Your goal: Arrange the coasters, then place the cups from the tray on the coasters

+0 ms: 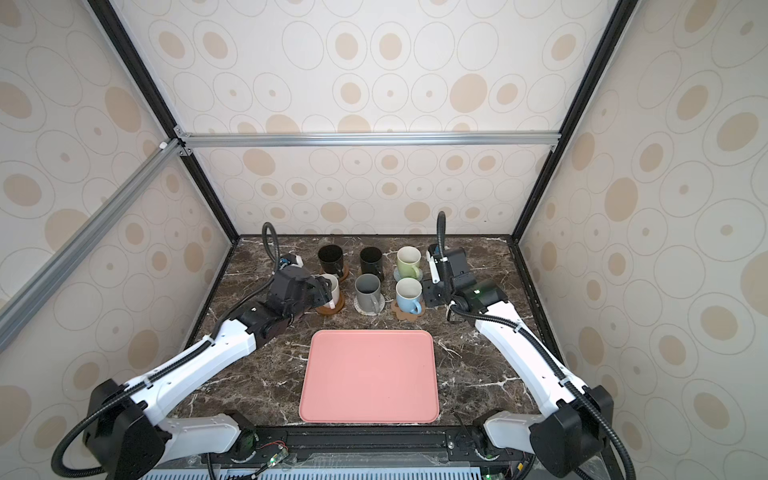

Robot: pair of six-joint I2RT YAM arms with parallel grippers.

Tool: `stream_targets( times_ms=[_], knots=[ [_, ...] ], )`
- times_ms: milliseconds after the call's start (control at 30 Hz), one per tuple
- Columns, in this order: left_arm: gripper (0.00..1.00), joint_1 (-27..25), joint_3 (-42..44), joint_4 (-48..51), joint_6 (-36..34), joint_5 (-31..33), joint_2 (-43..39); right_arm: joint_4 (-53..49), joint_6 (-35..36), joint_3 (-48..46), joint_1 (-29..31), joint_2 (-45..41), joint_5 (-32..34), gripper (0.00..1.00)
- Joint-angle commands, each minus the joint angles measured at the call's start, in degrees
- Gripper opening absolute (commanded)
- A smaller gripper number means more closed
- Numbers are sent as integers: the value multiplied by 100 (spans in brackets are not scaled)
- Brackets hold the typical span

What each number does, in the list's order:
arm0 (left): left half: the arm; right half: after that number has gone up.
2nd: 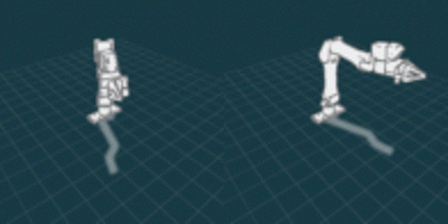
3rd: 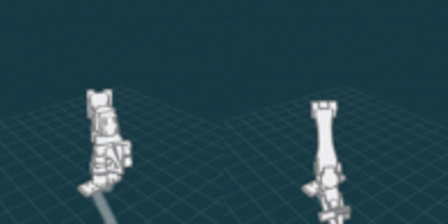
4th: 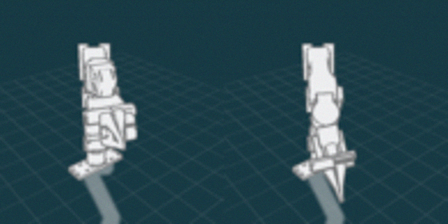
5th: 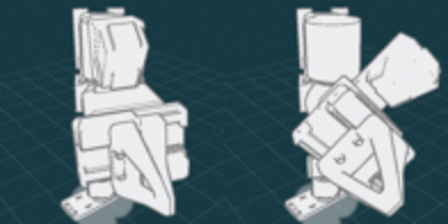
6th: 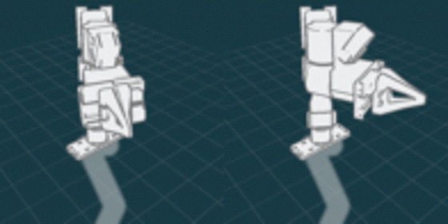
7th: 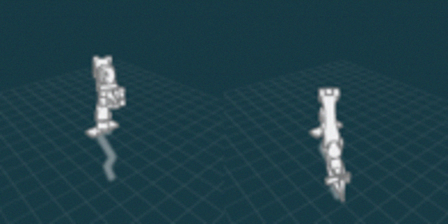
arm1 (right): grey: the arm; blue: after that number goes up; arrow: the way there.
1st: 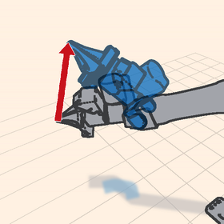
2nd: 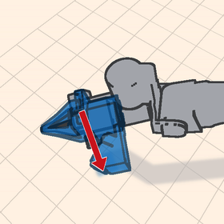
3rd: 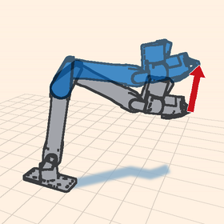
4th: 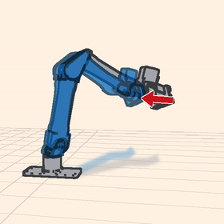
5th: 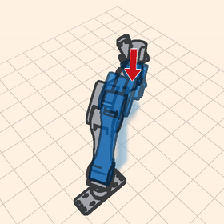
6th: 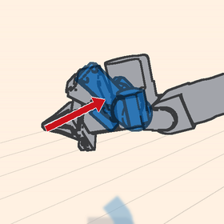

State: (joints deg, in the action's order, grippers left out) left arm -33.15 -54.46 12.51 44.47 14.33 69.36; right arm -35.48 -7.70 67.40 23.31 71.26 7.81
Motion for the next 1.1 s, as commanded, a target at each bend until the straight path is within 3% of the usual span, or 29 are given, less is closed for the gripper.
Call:
stream_targets(
  times_ms=[0, 100, 233, 367, 433, 600, 700, 733, 767, 867, 933, 967, 1000, 1067],
  knots=[
    [84, 111, 463, -874, -869, 588, -533, 535, -170, -438, -150, -440, 703, 60],
    [100, 257, 980, -1326, -1337, 1184, -1024, 1091, -412, -968, -351, -832, 1230, 74],
    [100, 500, 1944, -2396, -2563, 1924, -1548, 2102, -458, -1863, -652, -1219, 1962, 99],
    [100, 854, 3342, -4509, -4059, 2134, -1725, 3391, -18, -2816, -892, -1120, 2604, 99],
    [100, 1137, 3872, -5365, -4211, 2084, -1548, 3943, 130, -3175, -967, -874, 2705, 99],
    [100, 1717, 4329, -6535, -4137, 1870, -548, 5292, 311, -3792, -1087, 108, 2882, 99],
    [100, 2072, 4448, -7365, -4040, 1345, 385, 6374, 185, -4115, -1447, 751, 2405, 100],
    [100, 2147, 4319, -7356, -3958, 1336, 573, 5805, -55, -3800, -1525, 813, 2425, 100],
    [100, 2254, 4171, -7334, -3951, 1111, 768, 6429, -75, -3881, -1637, 989, 2394, 100],
    [100, 2425, 3776, -7405, -4419, 521, 1288, 7472, 48, -4038, -1934, 1474, 2109, 99],
    [100, 2469, 3637, -7580, -4785, 138, 1567, 7078, 330, -3874, -1796, 1465, 1681, 100],
    [100, 2579, 3790, -8339, -4821, 23, 1895, 7363, 477, -3960, -1790, 1535, 1450, 100],
    [100, 2751, 3803, -8221, -4456, 286, 1873, 7727, 554, -4070, -1785, 1601, 1421, 100],
    [100, 3244, 4222, -9049, -4055, -549, 2037, 7534, 524, -4071, -1797, 1515, 1185, 100]
  ],
)
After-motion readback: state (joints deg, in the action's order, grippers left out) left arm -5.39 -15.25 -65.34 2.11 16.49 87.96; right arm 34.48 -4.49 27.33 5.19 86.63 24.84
